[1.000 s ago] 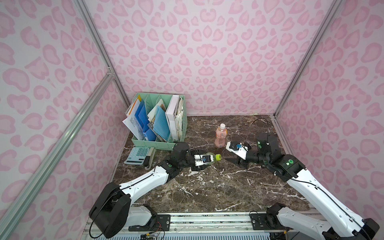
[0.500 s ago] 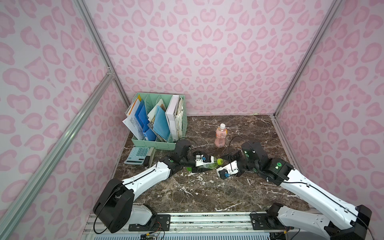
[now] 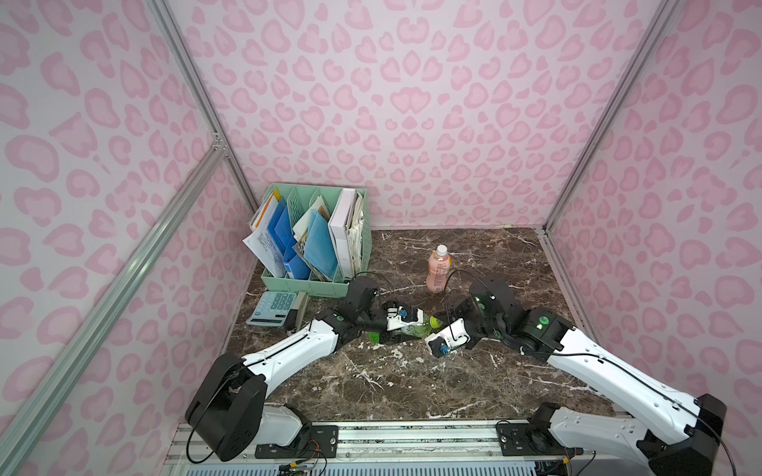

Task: Screw on the bottle caps
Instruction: Screw the bottle cap onto the plastic bottle.

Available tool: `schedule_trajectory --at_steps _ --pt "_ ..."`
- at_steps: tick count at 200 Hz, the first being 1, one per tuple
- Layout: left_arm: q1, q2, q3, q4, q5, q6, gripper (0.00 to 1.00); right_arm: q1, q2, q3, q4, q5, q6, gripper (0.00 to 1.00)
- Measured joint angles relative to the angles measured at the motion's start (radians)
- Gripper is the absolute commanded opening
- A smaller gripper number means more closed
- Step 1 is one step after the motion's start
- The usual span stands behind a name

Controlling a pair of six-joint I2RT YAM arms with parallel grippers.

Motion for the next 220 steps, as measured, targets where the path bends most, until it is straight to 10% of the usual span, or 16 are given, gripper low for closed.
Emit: schedule_trajectory --at_steps 67,134,163,220 --pt "-0.061 -0.085 -0.141 0.187 -0.234 -0.063 0.49 -0.139 0.164 0.125 -0.115 -0.259 0.708 0.07" --pt "-0.134 -0.111 -0.220 0.360 -0.521 -0.080 0.49 -0.288 0.259 0.134 -0.047 -0.602 1.582 0.26" --pt "-0.143 -0.091 -0.219 0.434 -0.552 -0.067 0.49 -0.293 0.211 0.131 0.011 -0.568 1.698 0.54" --pt "-0.135 -0.060 -0.192 0.515 -0.518 -0.240 0.49 -0.235 -0.079 -0.242 0.504 -0.325 1.801 0.64"
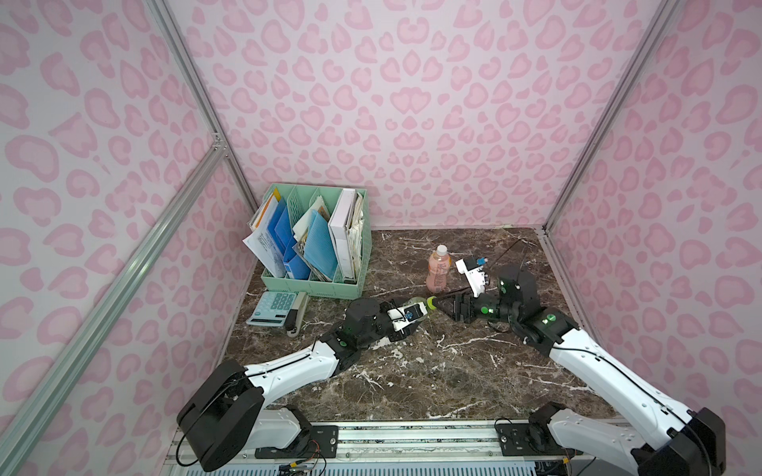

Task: Screw on the bottle caps
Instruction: Screw the bottle cap onto the plastic bottle, then place the plastic bottle at the center of the board.

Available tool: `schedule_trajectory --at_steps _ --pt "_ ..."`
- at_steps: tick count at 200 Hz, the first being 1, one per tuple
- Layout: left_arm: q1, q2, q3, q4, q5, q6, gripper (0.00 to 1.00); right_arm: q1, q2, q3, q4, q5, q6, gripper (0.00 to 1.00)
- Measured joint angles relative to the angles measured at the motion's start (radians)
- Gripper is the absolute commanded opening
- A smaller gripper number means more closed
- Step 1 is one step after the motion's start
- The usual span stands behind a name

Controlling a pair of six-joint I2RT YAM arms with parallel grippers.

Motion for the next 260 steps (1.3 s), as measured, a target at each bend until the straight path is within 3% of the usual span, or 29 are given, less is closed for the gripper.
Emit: schedule_trajectory --at_steps 33,96,113,139,168,207,211,260 --pt "0.002 0.006 0.032 0.040 0.051 -0.137 0.49 0.105 -0.031 -0.122 0.255 0.129 0.022 0.63" --pt "0.002 0.036 0.031 0.097 0.113 -0.265 0.49 0.139 0.007 -0.174 0.539 0.242 0.053 0.51" --pt "0.002 0.040 0.031 0.108 0.124 -0.285 0.50 0.150 0.037 -0.170 0.570 0.261 0.056 0.42" --pt "0.004 0.046 0.031 0.112 0.133 -0.292 0.52 0.170 0.060 -0.166 0.599 0.310 0.036 0.19" --pt "0.003 0.065 0.036 0.130 0.115 -0.311 0.68 0.176 0.072 -0.140 0.573 0.338 -0.007 0.02" --pt "0.003 0.060 0.015 0.130 0.035 -0.319 0.90 0.180 0.113 -0.065 0.494 0.353 -0.119 0.02" --pt "0.005 0.051 0.014 0.121 0.024 -0.320 0.99 0.180 0.116 -0.063 0.487 0.360 -0.129 0.02" --pt "0.083 -0.085 0.022 -0.023 -0.082 -0.375 0.99 0.145 0.207 -0.011 0.406 0.463 -0.295 0.02"
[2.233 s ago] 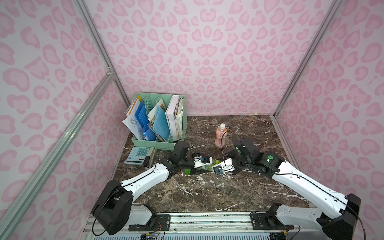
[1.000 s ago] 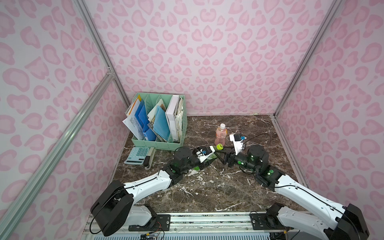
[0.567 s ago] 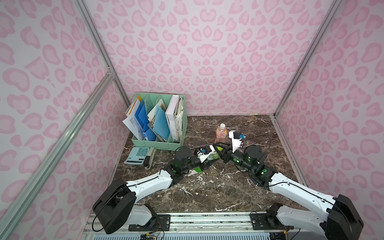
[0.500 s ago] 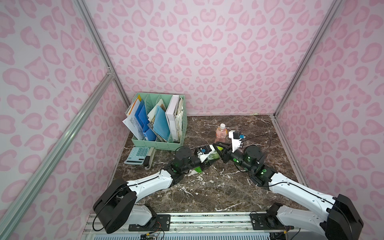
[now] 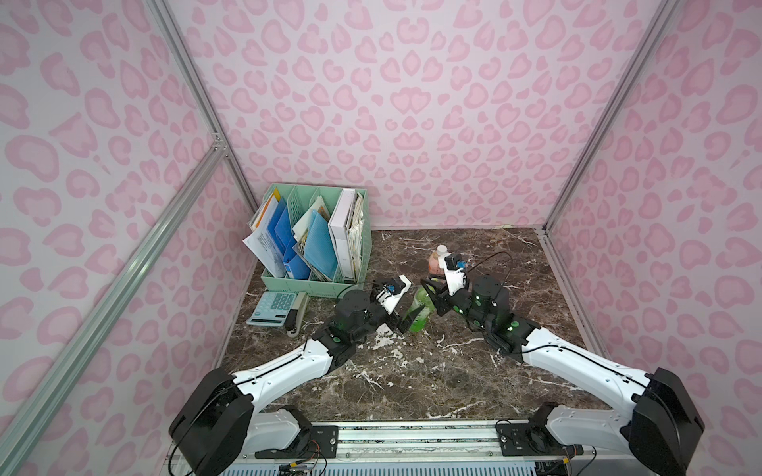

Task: Screw on the bottle caps
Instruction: Place the plastic bottle at the center of the board.

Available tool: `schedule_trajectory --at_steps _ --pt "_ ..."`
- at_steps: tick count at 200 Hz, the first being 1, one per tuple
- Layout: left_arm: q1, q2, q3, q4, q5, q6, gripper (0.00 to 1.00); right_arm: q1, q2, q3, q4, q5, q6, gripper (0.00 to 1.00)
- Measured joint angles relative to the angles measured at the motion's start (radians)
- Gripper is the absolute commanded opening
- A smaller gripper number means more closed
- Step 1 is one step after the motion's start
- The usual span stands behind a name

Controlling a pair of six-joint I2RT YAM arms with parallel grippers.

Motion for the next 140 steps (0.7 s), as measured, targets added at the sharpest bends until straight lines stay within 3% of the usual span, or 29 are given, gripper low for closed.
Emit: schedule_trajectory --at_steps 46,107,140 --pt "0.085 -0.126 0.002 -0.126 -0.118 -0.104 0.99 -0.023 0.090 0.015 0.000 0.042 -0.069 0.04" --pt "0.097 -0.122 0.002 -0.183 -0.153 -0.141 0.99 -0.029 0.175 0.076 -0.019 0.050 -0.099 0.20" --pt "0.097 -0.124 0.001 -0.183 -0.167 -0.141 0.99 -0.024 0.190 0.097 -0.050 0.050 -0.106 0.22"
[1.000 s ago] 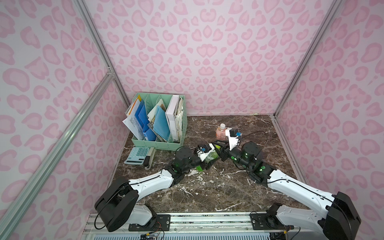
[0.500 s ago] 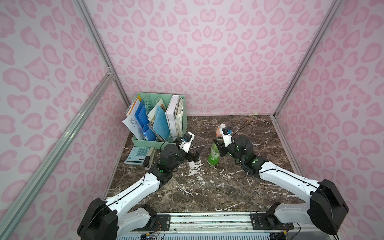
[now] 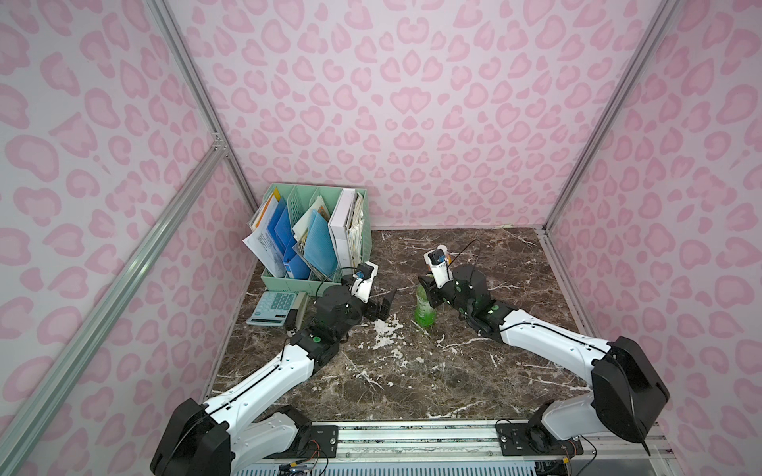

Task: Screw on the bottle caps
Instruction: Place the plastic bottle at the center of the board, then reset both arms

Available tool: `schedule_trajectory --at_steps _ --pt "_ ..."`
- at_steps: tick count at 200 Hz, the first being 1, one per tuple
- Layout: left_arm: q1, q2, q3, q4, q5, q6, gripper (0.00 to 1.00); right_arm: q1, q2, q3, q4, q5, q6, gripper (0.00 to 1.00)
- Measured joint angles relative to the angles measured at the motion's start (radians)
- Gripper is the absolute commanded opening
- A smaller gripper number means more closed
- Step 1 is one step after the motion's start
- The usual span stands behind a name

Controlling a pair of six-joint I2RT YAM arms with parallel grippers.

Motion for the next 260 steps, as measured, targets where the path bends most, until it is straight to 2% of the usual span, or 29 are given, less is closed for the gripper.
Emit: schedule_trajectory --at_steps 13,33,85,133,137,140,143,172,191,210,237,260 --pt "0.000 0.000 0.000 0.000 0.000 0.000 0.99 0.002 -0.003 -0.004 0.000 0.000 -0.001 0.23" --pt "0.000 0.000 0.000 -0.001 -0.003 0.000 0.99 0.003 -0.015 -0.020 0.011 0.000 -0.003 0.31" --pt "0.000 0.008 0.000 -0.001 -0.011 -0.003 0.99 0.019 -0.039 -0.035 -0.005 0.005 -0.019 0.57" --pt "0.000 0.011 0.000 -0.002 -0.031 -0.004 0.99 0.043 -0.080 -0.034 -0.011 0.034 -0.046 0.77" --pt "0.000 0.009 0.000 -0.003 -0.034 -0.004 0.99 0.046 -0.090 -0.032 -0.018 0.035 -0.046 0.81" --pt "0.000 0.007 0.000 -0.004 -0.037 -0.005 0.99 0.048 -0.099 -0.030 -0.024 0.039 -0.046 0.93" --pt "0.000 0.004 0.000 -0.006 -0.041 -0.006 0.99 0.049 -0.107 -0.028 -0.029 0.045 -0.046 0.98" --pt "0.009 -0.031 -0.004 -0.025 -0.134 -0.012 0.99 0.041 -0.241 -0.039 -0.066 0.121 -0.050 0.99" --pt "0.039 -0.052 -0.013 -0.050 -0.255 -0.044 0.99 -0.029 -0.349 -0.090 -0.086 0.164 -0.045 0.99" --pt "0.116 -0.073 -0.032 -0.094 -0.357 -0.077 0.99 -0.158 -0.461 -0.184 -0.102 0.205 -0.018 0.99" --pt "0.233 -0.084 -0.065 -0.126 -0.443 -0.109 0.99 -0.367 -0.591 -0.414 -0.016 0.248 0.012 0.99" --pt "0.328 -0.037 -0.108 -0.114 -0.475 -0.102 0.99 -0.513 -0.594 -0.587 0.099 0.262 0.037 0.99"
